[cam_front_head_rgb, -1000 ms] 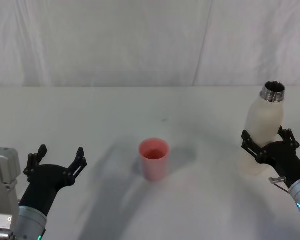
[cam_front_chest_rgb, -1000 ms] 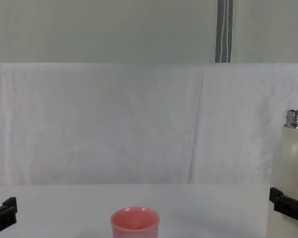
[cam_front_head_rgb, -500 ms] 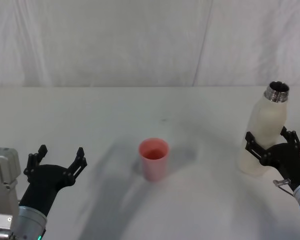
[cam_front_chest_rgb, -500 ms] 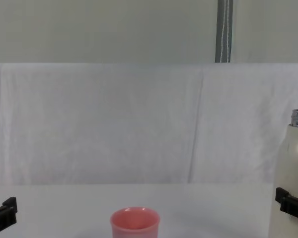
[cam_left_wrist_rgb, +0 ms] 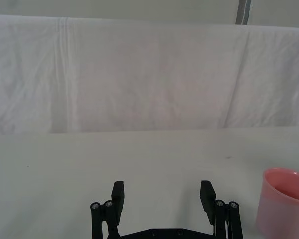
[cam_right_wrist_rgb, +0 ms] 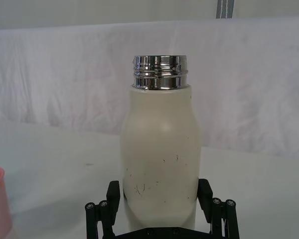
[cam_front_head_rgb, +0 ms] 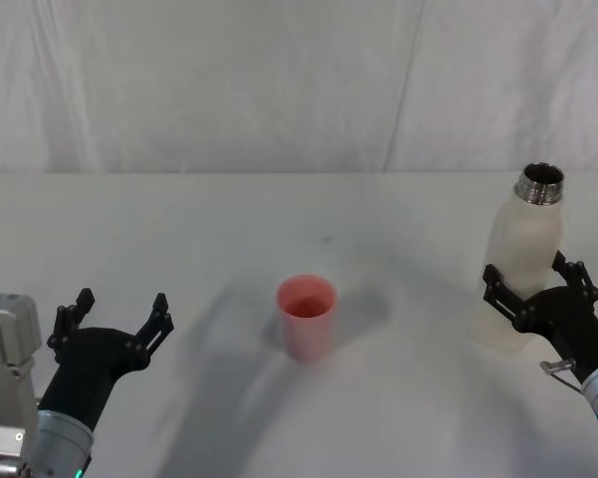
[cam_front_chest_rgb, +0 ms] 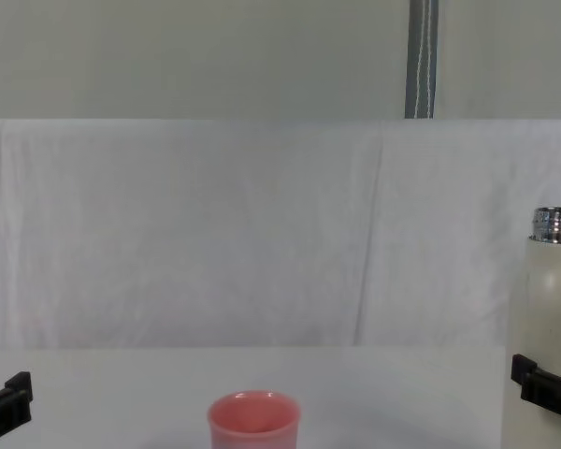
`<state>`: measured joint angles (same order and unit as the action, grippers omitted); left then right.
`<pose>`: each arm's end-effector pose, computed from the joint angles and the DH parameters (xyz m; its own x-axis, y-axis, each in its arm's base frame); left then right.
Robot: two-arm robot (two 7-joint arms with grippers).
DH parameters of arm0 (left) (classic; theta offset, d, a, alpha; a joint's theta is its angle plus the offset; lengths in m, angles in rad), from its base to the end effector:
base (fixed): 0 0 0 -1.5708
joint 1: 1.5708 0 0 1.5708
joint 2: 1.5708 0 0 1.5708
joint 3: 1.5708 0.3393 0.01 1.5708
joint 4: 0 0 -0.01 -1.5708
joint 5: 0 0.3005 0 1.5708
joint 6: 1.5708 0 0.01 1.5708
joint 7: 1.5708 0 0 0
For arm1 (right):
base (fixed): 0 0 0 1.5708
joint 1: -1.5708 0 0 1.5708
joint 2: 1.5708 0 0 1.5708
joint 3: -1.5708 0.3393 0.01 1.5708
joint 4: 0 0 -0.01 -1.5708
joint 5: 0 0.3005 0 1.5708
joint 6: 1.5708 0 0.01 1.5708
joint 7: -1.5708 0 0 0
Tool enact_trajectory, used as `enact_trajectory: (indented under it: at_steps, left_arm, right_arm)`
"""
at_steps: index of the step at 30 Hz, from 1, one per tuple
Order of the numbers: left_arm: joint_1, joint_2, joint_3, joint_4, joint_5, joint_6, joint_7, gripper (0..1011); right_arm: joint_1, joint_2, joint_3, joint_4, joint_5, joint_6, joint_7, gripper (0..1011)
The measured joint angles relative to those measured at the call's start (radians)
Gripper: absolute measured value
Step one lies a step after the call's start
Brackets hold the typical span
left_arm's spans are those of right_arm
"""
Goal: Grasp the thermos with one hand and pour water into the cup lid.
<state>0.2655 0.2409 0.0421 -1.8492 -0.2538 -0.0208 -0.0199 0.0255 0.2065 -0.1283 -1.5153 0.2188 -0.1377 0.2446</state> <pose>0.2321 0.0502 -0.3314 0.1245 0.9917 -0.0327 -0.9921 0.1239 -0.0176 0.3261 -0.0352 -0.3575 0.3497 -0.9368 0.0098 0.9334 0.3493 0.0824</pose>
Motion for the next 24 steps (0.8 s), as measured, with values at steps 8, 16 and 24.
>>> enact_trajectory:
  at_steps: [8,16,24]
  left_arm:
    - [0.0,0.0,0.0,0.0,0.0,0.0,0.0,1001]
    - [0.0,0.0,0.0,0.0,0.0,0.0,0.0,1001]
    - [0.0,0.0,0.0,0.0,0.0,0.0,0.0,1001]
  right_arm:
    - [-0.016,0.002,-0.001,-0.018,-0.002,0.004,-0.007,1001]
    - [-0.032,0.002,0.001,-0.032,-0.004,0.006,-0.014,1000]
    - [-0.053,0.003,0.007,-0.052,-0.006,0.01,-0.021,1000]
